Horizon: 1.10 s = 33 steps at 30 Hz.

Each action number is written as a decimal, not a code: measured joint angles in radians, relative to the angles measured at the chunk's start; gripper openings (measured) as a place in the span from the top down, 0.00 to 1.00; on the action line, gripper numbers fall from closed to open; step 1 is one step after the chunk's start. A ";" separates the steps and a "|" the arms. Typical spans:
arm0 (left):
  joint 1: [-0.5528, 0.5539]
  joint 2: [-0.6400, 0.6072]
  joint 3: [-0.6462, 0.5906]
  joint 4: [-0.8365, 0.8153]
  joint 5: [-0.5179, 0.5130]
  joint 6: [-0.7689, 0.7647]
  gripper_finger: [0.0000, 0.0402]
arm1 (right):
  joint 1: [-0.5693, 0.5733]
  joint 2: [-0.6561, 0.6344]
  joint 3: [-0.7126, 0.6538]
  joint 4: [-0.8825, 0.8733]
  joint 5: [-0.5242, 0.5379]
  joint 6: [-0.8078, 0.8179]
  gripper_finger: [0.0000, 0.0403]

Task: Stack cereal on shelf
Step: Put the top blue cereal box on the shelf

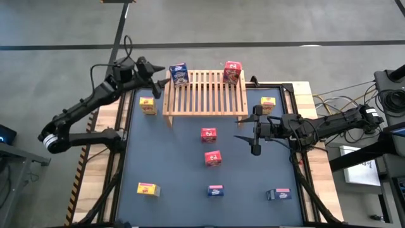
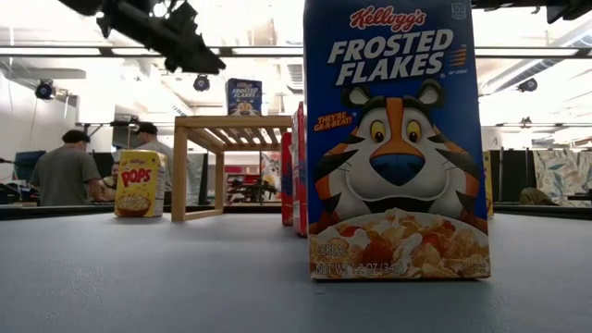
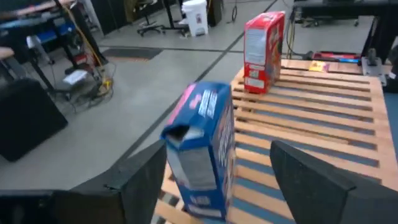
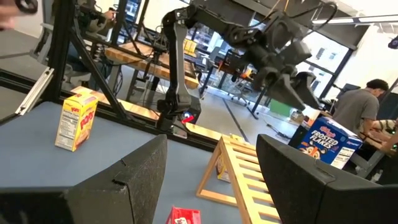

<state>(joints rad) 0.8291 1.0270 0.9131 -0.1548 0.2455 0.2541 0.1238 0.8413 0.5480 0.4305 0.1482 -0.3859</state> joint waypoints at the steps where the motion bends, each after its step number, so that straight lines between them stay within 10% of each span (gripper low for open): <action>1: 0.004 0.000 -0.012 0.006 0.000 -0.007 0.29 | 0.000 0.000 0.000 0.000 0.000 0.000 0.41; 20: 0.025 0.240 -0.004 0.137 -0.019 -0.041 0.08 | 0.000 0.000 0.000 -0.016 0.001 0.008 0.41; 33: 0.031 0.357 0.053 0.143 0.088 0.005 0.30 | 0.000 0.000 0.000 -0.033 0.002 0.008 0.41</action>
<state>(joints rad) 0.8597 1.3841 0.9658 -0.0116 0.3332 0.2595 0.1238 0.8413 0.5476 0.3977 0.1497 -0.3779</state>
